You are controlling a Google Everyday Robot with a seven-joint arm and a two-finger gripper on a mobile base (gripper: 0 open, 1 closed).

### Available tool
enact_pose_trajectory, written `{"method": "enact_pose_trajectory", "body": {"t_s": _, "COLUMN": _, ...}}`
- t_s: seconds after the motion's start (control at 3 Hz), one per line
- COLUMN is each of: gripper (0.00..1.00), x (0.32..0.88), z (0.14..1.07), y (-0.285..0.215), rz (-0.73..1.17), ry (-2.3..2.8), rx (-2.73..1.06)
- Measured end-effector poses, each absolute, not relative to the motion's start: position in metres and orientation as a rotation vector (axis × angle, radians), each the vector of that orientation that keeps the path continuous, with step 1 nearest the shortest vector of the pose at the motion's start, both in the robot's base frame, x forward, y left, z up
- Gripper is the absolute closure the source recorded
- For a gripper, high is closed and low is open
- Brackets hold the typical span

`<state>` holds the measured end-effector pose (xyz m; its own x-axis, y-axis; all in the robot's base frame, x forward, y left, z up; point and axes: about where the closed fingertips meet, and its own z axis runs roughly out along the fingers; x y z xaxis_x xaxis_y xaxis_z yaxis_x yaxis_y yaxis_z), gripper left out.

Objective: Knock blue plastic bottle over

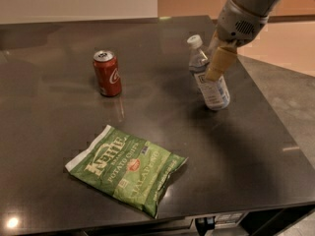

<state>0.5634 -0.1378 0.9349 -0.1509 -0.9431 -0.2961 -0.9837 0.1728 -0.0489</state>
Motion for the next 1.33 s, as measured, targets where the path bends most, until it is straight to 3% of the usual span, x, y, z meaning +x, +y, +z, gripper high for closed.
{"method": "enact_pose_trajectory", "body": {"t_s": 0.33, "gripper": 1.00, "x": 0.578, "z": 0.925, "y": -0.130, "rz": 0.116, "ry": 2.217, "rx": -1.966}}
{"method": "enact_pose_trajectory", "body": {"t_s": 0.67, "gripper": 0.82, "x": 0.582, "z": 0.920, "y": -0.119, "rz": 0.027, "ry": 2.193, "rx": -2.075}}
{"method": "enact_pose_trajectory", "body": {"t_s": 1.33, "gripper": 0.35, "x": 0.577, "z": 0.908, "y": -0.105, "rz": -0.018, "ry": 2.140, "rx": -2.217}}
